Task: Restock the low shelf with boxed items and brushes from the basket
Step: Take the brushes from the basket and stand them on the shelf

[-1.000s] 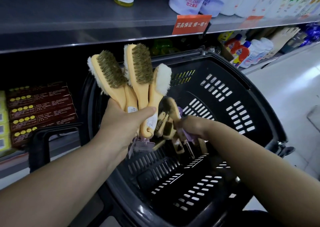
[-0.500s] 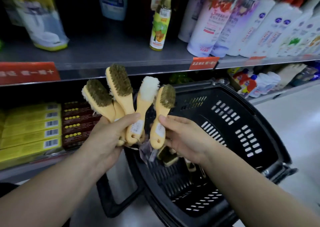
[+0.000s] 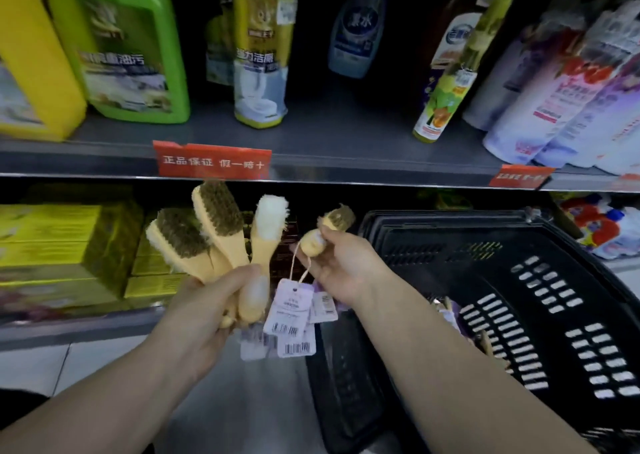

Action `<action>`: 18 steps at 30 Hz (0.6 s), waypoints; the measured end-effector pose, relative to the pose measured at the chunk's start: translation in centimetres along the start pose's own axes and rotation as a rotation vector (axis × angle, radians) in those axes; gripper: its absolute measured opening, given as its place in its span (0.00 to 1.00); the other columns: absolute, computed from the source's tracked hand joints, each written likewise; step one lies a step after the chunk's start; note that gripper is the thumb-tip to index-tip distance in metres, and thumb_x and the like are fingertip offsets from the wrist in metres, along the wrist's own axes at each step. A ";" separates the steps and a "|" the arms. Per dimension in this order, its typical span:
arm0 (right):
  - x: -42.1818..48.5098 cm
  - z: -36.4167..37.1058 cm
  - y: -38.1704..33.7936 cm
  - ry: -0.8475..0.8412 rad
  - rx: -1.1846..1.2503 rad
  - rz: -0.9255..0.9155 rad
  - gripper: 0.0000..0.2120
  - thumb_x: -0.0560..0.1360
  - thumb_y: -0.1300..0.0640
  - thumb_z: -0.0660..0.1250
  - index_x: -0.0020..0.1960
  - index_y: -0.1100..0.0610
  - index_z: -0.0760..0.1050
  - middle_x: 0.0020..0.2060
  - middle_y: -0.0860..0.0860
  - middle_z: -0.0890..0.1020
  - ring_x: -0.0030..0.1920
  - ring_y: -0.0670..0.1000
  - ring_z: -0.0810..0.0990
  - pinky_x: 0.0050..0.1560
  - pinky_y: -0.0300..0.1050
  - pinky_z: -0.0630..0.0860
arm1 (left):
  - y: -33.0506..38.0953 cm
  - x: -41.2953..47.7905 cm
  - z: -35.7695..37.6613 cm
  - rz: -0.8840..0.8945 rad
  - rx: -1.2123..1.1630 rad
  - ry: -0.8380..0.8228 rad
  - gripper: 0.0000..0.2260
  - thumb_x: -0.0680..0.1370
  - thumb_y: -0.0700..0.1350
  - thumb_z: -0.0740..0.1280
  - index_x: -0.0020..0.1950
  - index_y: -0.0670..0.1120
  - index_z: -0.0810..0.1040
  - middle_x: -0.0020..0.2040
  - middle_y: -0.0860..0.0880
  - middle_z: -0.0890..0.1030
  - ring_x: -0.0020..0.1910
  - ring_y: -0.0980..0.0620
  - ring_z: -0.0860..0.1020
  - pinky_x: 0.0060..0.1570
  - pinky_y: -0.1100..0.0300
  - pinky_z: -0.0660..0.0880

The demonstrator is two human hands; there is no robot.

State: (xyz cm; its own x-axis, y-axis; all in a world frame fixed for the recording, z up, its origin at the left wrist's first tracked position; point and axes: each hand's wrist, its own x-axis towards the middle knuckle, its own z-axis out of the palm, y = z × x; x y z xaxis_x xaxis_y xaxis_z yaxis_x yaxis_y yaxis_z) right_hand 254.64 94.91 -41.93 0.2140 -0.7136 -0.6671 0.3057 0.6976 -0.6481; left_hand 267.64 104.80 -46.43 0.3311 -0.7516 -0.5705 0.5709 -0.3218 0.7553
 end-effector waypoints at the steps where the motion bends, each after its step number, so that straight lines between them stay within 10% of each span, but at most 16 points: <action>1: 0.3 -0.2 -0.4 0.012 0.005 0.000 0.07 0.81 0.62 0.58 0.48 0.64 0.72 0.41 0.58 0.76 0.42 0.54 0.77 0.50 0.49 0.76 | -0.2 0.2 -0.1 0.005 -0.006 0.020 0.24 0.67 0.42 0.75 0.61 0.38 0.74 0.49 0.38 0.83 0.38 0.44 0.79 0.30 0.56 0.73; 5: 1.1 -1.4 -1.6 0.020 -0.093 0.035 0.06 0.81 0.60 0.57 0.53 0.61 0.72 0.42 0.57 0.75 0.56 0.60 0.74 0.59 0.52 0.73 | -0.1 1.0 0.4 -0.003 -0.013 0.087 0.12 0.70 0.38 0.73 0.49 0.37 0.75 0.31 0.41 0.81 0.21 0.48 0.77 0.17 0.64 0.68; 8: 0.7 -2.0 -1.9 0.031 -0.119 0.055 0.09 0.81 0.60 0.57 0.59 0.61 0.71 0.44 0.57 0.76 0.65 0.63 0.70 0.68 0.56 0.67 | -0.3 1.5 0.5 -0.018 -0.010 0.090 0.19 0.69 0.39 0.74 0.55 0.34 0.72 0.37 0.36 0.79 0.22 0.46 0.75 0.20 0.64 0.66; 18: -2.6 -8.6 -2.5 0.069 -0.272 0.127 0.10 0.81 0.61 0.57 0.59 0.64 0.70 0.53 0.59 0.75 0.56 0.57 0.76 0.63 0.53 0.72 | -1.8 1.6 2.4 -0.051 0.008 0.018 0.15 0.70 0.39 0.74 0.51 0.44 0.71 0.42 0.44 0.80 0.22 0.52 0.79 0.19 0.60 0.74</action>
State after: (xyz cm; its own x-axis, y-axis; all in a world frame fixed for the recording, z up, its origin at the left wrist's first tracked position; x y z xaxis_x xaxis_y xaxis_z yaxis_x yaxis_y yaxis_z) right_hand 245.36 95.55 -41.69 0.1677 -0.6203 -0.7663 0.0186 0.7791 -0.6266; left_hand 265.38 102.80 -47.92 0.3151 -0.7236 -0.6141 0.5813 -0.3643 0.7276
